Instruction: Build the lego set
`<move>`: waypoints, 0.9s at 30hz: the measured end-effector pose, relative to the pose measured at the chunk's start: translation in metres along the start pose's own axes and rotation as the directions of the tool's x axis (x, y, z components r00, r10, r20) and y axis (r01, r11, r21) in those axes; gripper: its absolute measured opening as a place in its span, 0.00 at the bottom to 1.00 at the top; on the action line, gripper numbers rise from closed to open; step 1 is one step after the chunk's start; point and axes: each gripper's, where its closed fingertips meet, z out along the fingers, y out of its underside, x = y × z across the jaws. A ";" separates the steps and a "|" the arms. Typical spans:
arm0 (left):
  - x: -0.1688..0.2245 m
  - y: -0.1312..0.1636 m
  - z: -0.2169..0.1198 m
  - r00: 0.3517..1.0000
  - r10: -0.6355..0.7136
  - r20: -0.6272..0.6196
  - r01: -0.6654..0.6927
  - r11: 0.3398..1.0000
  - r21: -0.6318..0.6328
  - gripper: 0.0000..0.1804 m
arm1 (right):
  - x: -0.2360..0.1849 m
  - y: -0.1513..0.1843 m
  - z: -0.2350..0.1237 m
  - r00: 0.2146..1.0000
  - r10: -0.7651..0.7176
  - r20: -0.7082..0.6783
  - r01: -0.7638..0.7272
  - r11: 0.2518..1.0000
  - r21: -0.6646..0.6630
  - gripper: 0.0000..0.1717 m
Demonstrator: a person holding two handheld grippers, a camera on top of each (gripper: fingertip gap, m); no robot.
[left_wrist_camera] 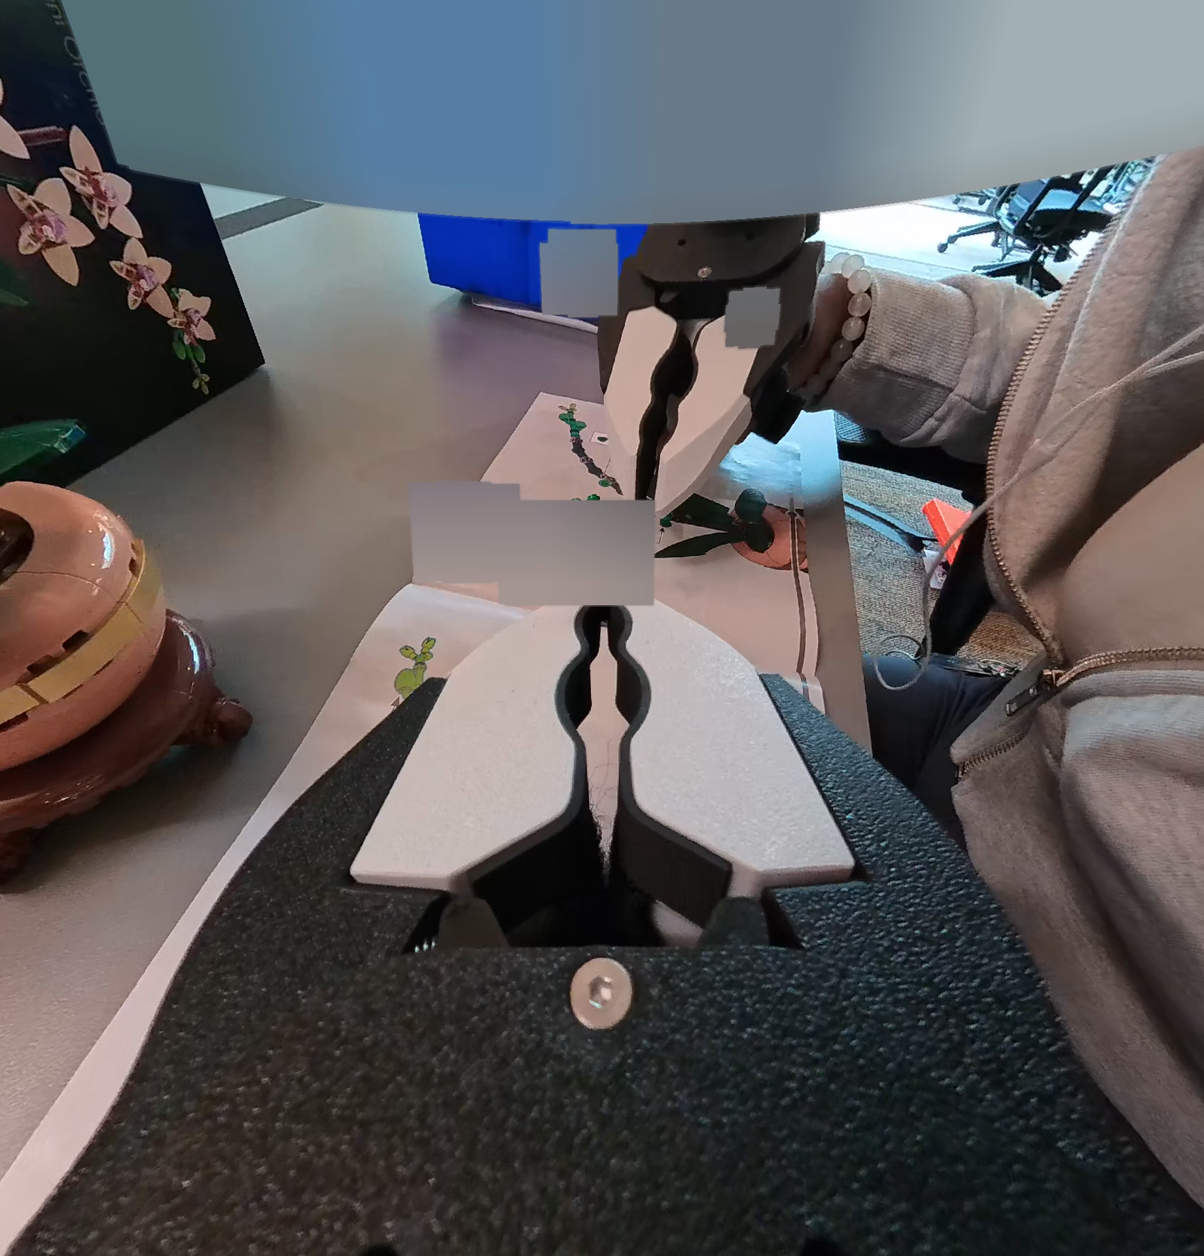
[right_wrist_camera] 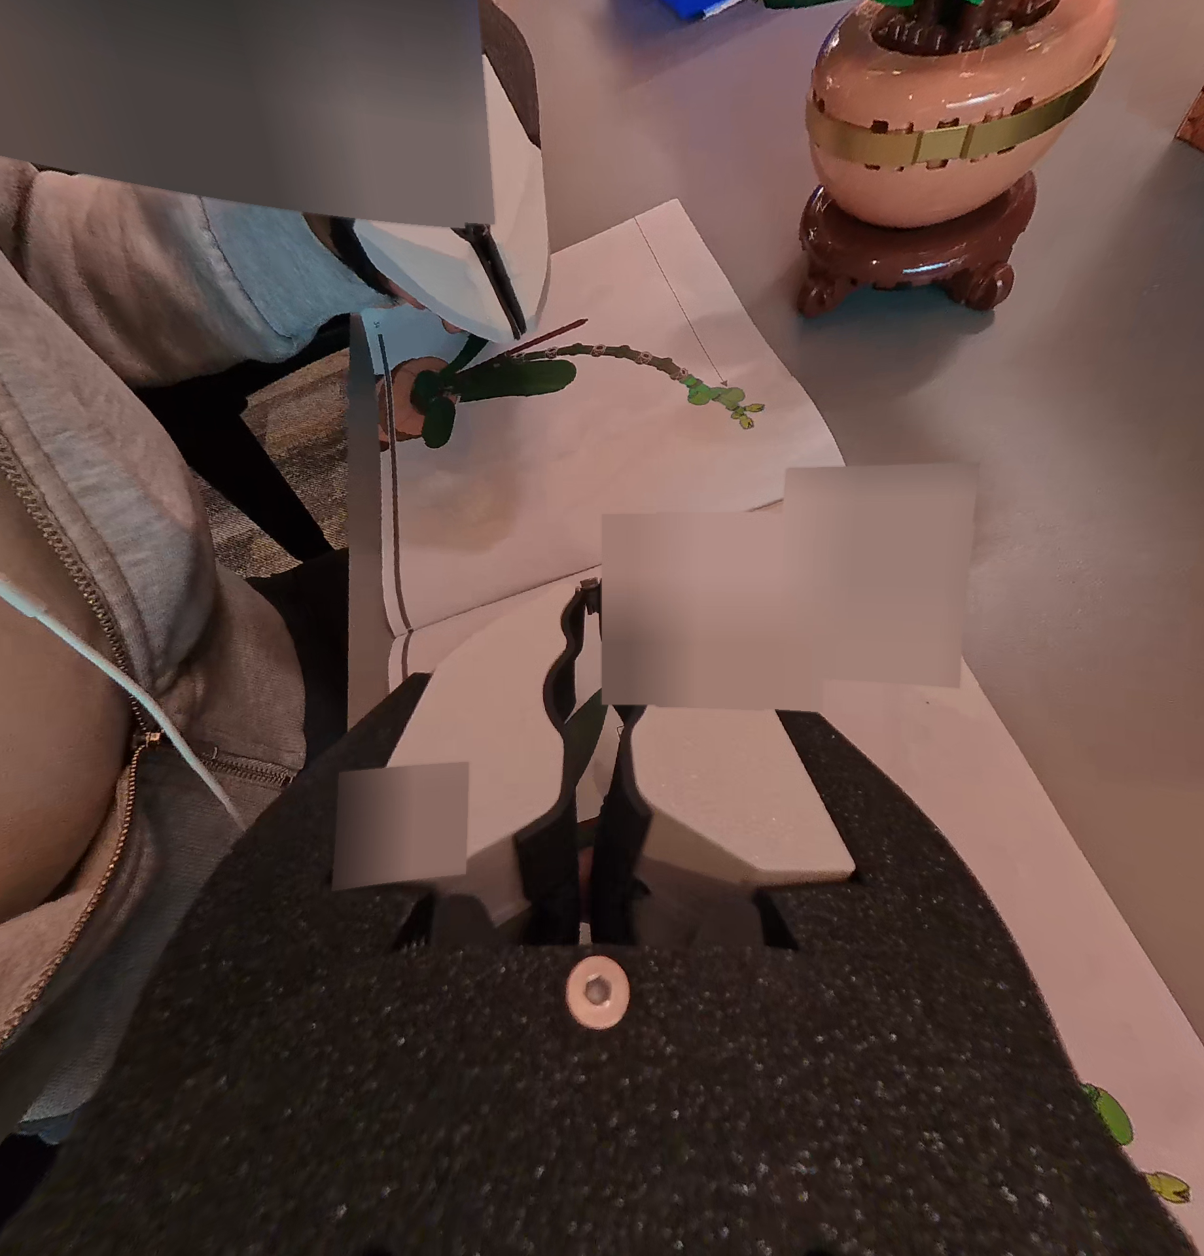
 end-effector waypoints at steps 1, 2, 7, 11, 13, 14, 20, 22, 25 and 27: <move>0.000 0.000 0.000 1.000 0.003 0.001 -0.003 1.000 -0.003 0.00 | 0.000 -0.001 0.000 1.000 -0.002 0.002 0.002 1.000 0.002 0.02; 0.000 0.001 0.001 1.000 0.006 0.001 -0.006 1.000 -0.005 0.00 | -0.001 -0.001 0.000 1.000 -0.003 0.003 0.003 1.000 0.004 0.02; 0.001 0.002 0.001 1.000 0.012 0.003 -0.012 1.000 -0.013 0.00 | -0.002 -0.002 -0.001 1.000 -0.014 0.002 0.014 1.000 0.005 0.02; 0.002 0.002 0.001 1.000 0.013 0.001 -0.013 1.000 -0.015 0.00 | -0.002 -0.002 -0.001 1.000 -0.015 0.001 0.015 1.000 0.006 0.02; 0.002 0.002 0.001 1.000 0.013 0.001 -0.013 1.000 -0.016 0.00 | -0.002 -0.002 0.000 1.000 -0.018 -0.001 0.018 1.000 0.002 0.02; 0.002 0.002 0.001 1.000 0.013 0.000 -0.013 1.000 -0.015 0.00 | -0.002 -0.002 0.000 1.000 -0.017 0.002 0.017 1.000 0.004 0.02; 0.002 0.002 0.002 1.000 0.013 -0.002 -0.013 1.000 -0.017 0.00 | -0.003 -0.001 0.001 1.000 -0.009 0.009 0.009 1.000 0.006 0.02; 0.003 0.003 0.001 1.000 0.013 -0.003 -0.014 1.000 -0.018 0.00 | -0.003 -0.001 0.002 1.000 -0.007 0.012 0.007 1.000 0.005 0.02; 0.002 0.003 0.001 1.000 0.013 -0.003 -0.013 1.000 -0.018 0.00 | -0.003 -0.001 0.002 1.000 0.001 0.017 -0.001 1.000 0.011 0.02; 0.002 0.002 0.001 1.000 0.012 -0.003 -0.012 1.000 -0.018 0.00 | -0.002 -0.002 0.002 1.000 0.003 0.018 -0.003 1.000 0.014 0.02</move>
